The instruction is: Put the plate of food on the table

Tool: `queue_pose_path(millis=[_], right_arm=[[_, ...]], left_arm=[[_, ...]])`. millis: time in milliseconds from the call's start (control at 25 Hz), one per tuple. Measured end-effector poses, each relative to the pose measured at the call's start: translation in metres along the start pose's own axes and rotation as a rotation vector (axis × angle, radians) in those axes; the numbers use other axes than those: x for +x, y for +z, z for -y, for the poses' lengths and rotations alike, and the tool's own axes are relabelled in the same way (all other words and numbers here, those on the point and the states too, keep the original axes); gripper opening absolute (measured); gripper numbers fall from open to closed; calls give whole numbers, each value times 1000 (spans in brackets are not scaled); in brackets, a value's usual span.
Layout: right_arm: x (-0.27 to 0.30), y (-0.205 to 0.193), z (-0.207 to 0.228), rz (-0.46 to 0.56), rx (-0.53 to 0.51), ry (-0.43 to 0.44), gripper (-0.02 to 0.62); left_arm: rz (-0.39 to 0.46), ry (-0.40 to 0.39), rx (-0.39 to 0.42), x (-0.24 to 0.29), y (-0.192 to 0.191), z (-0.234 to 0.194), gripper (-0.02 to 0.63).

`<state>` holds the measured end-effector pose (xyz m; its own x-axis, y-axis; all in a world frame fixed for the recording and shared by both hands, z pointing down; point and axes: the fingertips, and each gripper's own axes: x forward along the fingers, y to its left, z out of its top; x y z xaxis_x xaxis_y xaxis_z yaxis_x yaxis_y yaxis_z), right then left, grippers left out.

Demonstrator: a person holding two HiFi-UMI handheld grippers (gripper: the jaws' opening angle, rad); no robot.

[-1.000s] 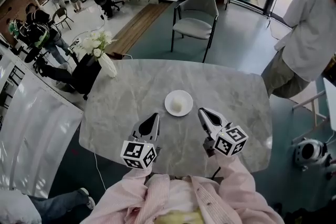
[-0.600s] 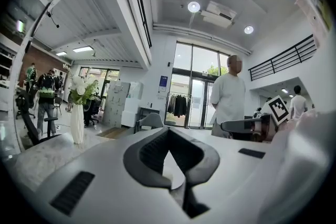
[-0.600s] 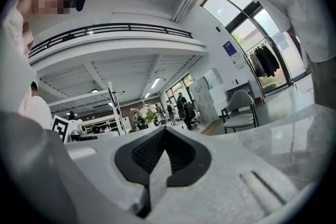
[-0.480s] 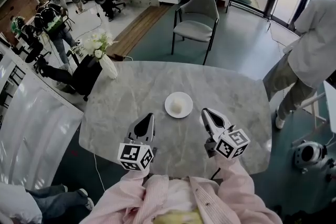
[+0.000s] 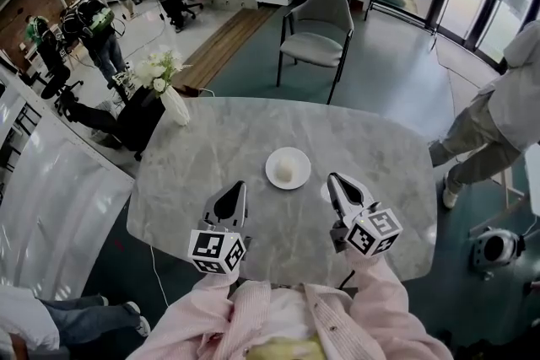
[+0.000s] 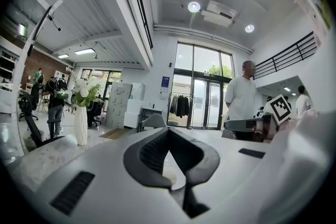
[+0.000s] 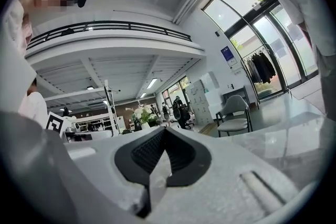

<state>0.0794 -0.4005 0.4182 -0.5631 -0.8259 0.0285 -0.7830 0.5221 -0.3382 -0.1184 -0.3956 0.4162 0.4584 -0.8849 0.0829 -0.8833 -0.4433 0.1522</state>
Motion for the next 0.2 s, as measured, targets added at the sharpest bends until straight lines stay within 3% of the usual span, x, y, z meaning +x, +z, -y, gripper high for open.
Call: queue_pose_path(millis=[200], right_arm=[[3, -3, 2, -8, -11, -14, 5]], left_arm=[[-1, 12, -3, 0, -2, -7, -8]])
